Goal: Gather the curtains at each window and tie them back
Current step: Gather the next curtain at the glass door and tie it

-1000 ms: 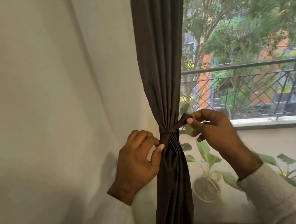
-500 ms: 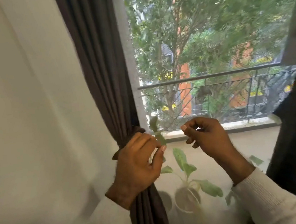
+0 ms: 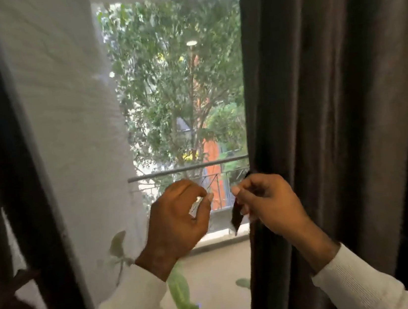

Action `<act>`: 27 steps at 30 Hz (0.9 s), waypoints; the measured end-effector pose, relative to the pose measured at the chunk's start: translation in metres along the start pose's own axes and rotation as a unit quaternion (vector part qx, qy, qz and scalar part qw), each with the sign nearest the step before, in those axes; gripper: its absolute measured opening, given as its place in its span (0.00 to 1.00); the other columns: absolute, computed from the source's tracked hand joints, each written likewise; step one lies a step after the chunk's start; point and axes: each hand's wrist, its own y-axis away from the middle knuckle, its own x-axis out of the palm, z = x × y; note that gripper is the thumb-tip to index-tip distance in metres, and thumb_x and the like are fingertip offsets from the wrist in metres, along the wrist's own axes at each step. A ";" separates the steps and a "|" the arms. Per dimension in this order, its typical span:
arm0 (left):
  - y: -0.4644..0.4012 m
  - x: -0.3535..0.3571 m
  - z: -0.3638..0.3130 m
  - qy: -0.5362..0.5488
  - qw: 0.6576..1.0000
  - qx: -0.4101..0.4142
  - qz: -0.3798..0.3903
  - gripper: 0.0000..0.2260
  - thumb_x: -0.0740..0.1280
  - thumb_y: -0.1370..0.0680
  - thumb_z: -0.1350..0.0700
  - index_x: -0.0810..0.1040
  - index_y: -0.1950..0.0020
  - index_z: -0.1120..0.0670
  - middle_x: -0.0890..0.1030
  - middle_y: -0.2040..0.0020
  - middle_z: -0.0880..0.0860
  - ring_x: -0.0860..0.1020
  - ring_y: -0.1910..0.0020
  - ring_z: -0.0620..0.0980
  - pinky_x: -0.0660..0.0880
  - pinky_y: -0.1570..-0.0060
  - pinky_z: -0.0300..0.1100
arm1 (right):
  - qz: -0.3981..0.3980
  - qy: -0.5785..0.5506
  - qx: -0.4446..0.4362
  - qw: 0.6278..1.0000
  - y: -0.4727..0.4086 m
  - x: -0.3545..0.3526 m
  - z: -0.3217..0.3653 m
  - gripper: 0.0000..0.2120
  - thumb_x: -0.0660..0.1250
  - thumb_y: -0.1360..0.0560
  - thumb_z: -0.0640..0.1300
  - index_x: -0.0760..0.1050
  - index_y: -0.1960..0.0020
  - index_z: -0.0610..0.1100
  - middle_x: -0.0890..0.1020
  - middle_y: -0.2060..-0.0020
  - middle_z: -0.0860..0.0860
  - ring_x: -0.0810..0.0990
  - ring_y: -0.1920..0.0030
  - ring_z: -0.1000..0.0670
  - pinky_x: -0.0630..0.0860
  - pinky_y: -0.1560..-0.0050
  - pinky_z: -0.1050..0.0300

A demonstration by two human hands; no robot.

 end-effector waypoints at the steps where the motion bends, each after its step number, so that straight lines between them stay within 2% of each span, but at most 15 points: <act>1: -0.019 0.011 -0.006 0.003 1.000 0.000 -0.005 0.07 0.72 0.17 0.55 0.81 0.54 0.53 0.79 0.57 0.46 0.79 0.57 0.50 0.78 0.60 0.49 | 0.001 -0.005 -0.006 1.000 -0.004 -0.018 0.007 0.10 0.73 0.19 0.42 0.81 0.57 0.38 0.83 0.70 0.43 0.82 0.71 0.46 0.80 0.70 0.52; 3: -0.058 0.027 -0.018 0.023 0.999 -0.007 -0.023 0.07 0.72 0.17 0.55 0.80 0.55 0.53 0.78 0.58 0.46 0.78 0.60 0.49 0.77 0.62 0.50 | -0.014 -0.018 -0.030 0.999 -0.012 -0.052 0.025 0.08 0.73 0.19 0.42 0.82 0.56 0.40 0.84 0.68 0.43 0.83 0.71 0.45 0.80 0.71 0.52; 7: -0.152 0.044 -0.047 0.073 0.993 -0.034 -0.087 0.09 0.70 0.16 0.52 0.81 0.54 0.54 0.81 0.60 0.48 0.80 0.61 0.49 0.78 0.62 0.53 | -0.113 -0.023 -0.104 0.988 -0.052 -0.113 0.063 0.06 0.73 0.19 0.41 0.83 0.54 0.40 0.84 0.67 0.42 0.81 0.72 0.48 0.78 0.73 0.55; 11: -0.243 0.053 -0.068 0.089 0.985 -0.082 -0.122 0.16 0.74 0.21 0.39 0.81 0.48 0.51 0.83 0.59 0.46 0.81 0.62 0.45 0.81 0.58 0.49 | -0.198 0.033 -0.148 0.968 -0.108 -0.145 0.089 0.04 0.74 0.20 0.46 0.83 0.54 0.47 0.85 0.66 0.50 0.83 0.71 0.51 0.80 0.71 0.55; 13: -0.275 0.059 -0.075 0.041 0.990 -0.088 -0.105 0.21 0.75 0.25 0.34 0.80 0.46 0.50 0.82 0.58 0.45 0.81 0.62 0.47 0.81 0.59 0.48 | -0.229 0.050 -0.157 0.959 -0.133 -0.152 0.096 0.04 0.74 0.21 0.48 0.83 0.54 0.50 0.85 0.65 0.52 0.85 0.68 0.52 0.84 0.67 0.50; 15: -0.296 0.061 -0.078 -0.047 0.993 -0.064 -0.087 0.20 0.74 0.24 0.36 0.81 0.45 0.51 0.82 0.58 0.47 0.82 0.60 0.51 0.78 0.61 0.47 | -0.250 0.076 -0.169 0.950 -0.154 -0.156 0.104 0.05 0.73 0.22 0.51 0.83 0.55 0.52 0.85 0.64 0.53 0.86 0.65 0.51 0.86 0.60 0.45; 18: -0.309 0.049 -0.069 -0.161 0.985 -0.036 -0.054 0.08 0.69 0.21 0.48 0.77 0.55 0.52 0.77 0.64 0.50 0.80 0.60 0.59 0.69 0.64 0.46 | -0.253 0.106 -0.173 0.946 -0.171 -0.161 0.115 0.06 0.73 0.22 0.52 0.83 0.55 0.52 0.85 0.64 0.54 0.86 0.62 0.52 0.87 0.57 0.44; 20: -0.314 0.024 -0.050 -0.212 0.973 -0.081 -0.042 0.09 0.69 0.22 0.49 0.75 0.57 0.52 0.72 0.66 0.50 0.79 0.60 0.61 0.67 0.61 0.45 | -0.256 0.130 -0.170 0.943 -0.179 -0.166 0.123 0.05 0.73 0.21 0.52 0.83 0.54 0.52 0.85 0.63 0.53 0.86 0.61 0.53 0.87 0.56 0.45; 22: -0.323 -0.013 -0.024 -0.260 0.953 -0.157 -0.020 0.14 0.71 0.23 0.45 0.76 0.57 0.55 0.71 0.66 0.50 0.76 0.60 0.60 0.69 0.58 0.47 | -0.274 0.161 -0.173 0.932 -0.189 -0.169 0.132 0.06 0.73 0.21 0.52 0.82 0.54 0.50 0.85 0.63 0.53 0.85 0.61 0.52 0.86 0.55 0.47; 23: -0.330 -0.031 -0.014 -0.259 0.948 -0.184 -0.007 0.15 0.72 0.25 0.44 0.78 0.57 0.56 0.73 0.66 0.51 0.76 0.61 0.60 0.71 0.58 0.48 | -0.287 0.175 -0.177 0.925 -0.195 -0.170 0.137 0.07 0.73 0.22 0.51 0.82 0.56 0.49 0.84 0.64 0.53 0.84 0.61 0.52 0.84 0.56 0.49; 25: -0.348 -0.059 -0.005 -0.179 0.965 -0.192 -0.017 0.14 0.71 0.32 0.44 0.80 0.61 0.56 0.78 0.66 0.55 0.80 0.62 0.60 0.79 0.58 0.50 | -0.299 0.192 -0.188 0.916 -0.210 -0.165 0.152 0.08 0.72 0.22 0.51 0.81 0.57 0.49 0.84 0.65 0.53 0.84 0.60 0.50 0.82 0.57 0.52; 27: -0.370 -0.071 -0.003 -0.109 0.977 -0.174 -0.062 0.12 0.73 0.31 0.45 0.79 0.61 0.54 0.81 0.63 0.55 0.83 0.61 0.59 0.84 0.54 0.55 | -0.292 0.188 -0.203 0.915 -0.226 -0.158 0.171 0.10 0.70 0.21 0.52 0.81 0.57 0.48 0.83 0.64 0.53 0.84 0.59 0.48 0.83 0.53 0.47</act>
